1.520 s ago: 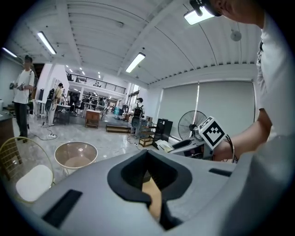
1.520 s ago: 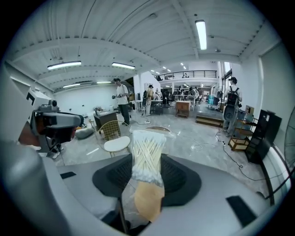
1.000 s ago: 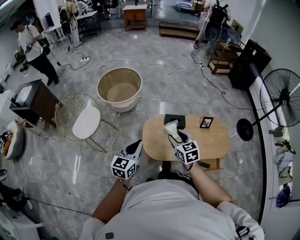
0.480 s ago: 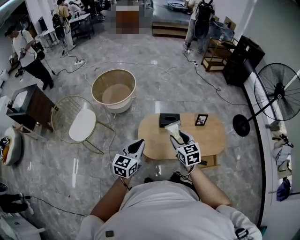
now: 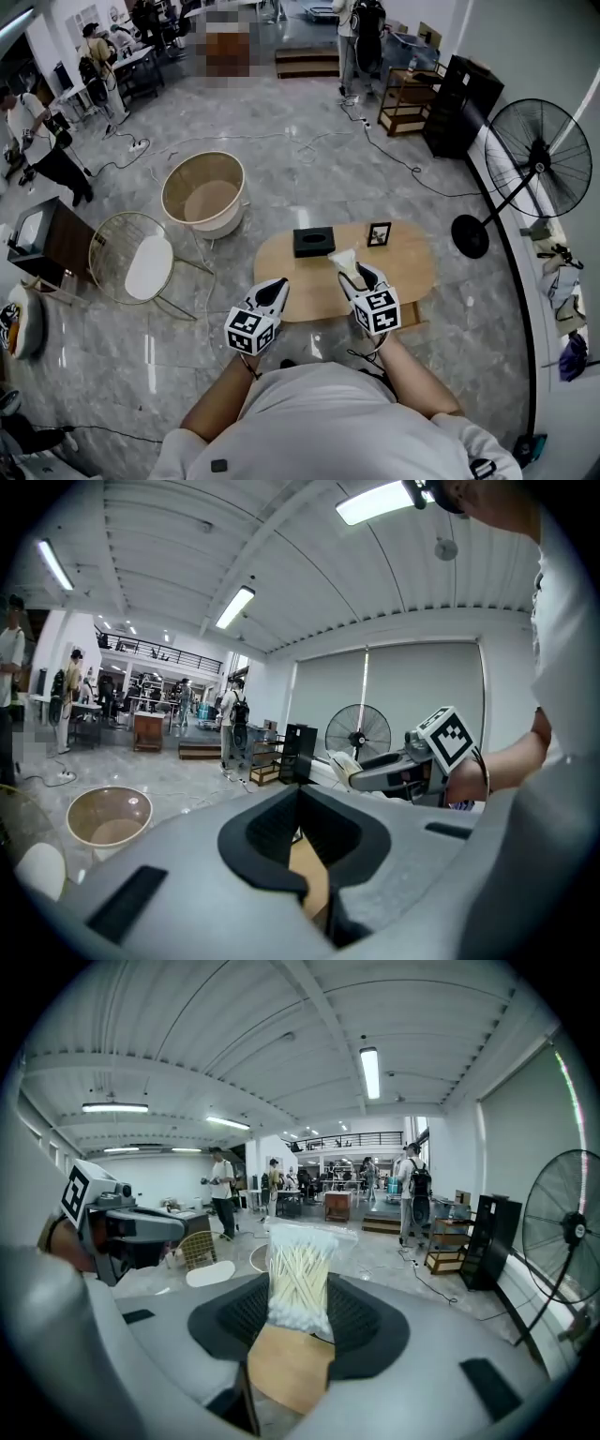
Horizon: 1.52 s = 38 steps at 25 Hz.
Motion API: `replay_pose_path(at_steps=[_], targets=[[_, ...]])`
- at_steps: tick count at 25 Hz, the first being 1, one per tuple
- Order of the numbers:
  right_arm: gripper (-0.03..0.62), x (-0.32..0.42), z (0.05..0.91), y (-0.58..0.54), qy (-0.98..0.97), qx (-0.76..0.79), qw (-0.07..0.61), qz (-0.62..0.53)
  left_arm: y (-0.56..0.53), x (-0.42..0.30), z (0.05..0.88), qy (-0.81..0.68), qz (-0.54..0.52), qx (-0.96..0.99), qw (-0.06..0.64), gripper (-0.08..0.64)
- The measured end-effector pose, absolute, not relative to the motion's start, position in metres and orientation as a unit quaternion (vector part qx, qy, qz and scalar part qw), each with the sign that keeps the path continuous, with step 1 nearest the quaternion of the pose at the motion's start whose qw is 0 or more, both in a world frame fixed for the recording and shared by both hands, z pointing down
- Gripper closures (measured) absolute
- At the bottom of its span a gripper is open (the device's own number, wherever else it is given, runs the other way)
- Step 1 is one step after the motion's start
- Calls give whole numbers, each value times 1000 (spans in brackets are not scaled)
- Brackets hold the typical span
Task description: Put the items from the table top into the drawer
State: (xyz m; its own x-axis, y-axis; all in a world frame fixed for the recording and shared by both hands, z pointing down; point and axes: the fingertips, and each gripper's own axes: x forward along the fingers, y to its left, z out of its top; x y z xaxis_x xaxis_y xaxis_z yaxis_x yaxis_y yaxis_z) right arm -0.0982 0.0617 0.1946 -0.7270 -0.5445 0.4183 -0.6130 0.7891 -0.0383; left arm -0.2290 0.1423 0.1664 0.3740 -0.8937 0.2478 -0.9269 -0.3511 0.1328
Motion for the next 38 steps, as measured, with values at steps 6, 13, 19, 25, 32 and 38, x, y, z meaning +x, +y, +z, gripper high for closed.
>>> replay_pose_path(at_steps=[6, 13, 19, 25, 32, 38], targets=[[393, -7, 194, 44, -917, 335, 193, 94, 118, -143, 168, -534, 73, 833, 125, 551], [393, 100, 202, 40, -907, 359, 194, 105, 99, -43, 171, -509, 78, 848, 122, 551], [393, 180, 211, 46, -896, 387, 188, 116, 94, 38, 180, -481, 85, 864, 121, 551], [393, 241, 213, 51, -883, 414, 176, 131, 91, 102, 183, -449, 101, 880, 120, 551], [393, 279, 226, 57, -870, 436, 169, 154, 81, 146, 191, -419, 115, 893, 120, 551], [393, 293, 239, 53, -862, 445, 177, 168, 67, 159, 199, -406, 119, 897, 125, 551]])
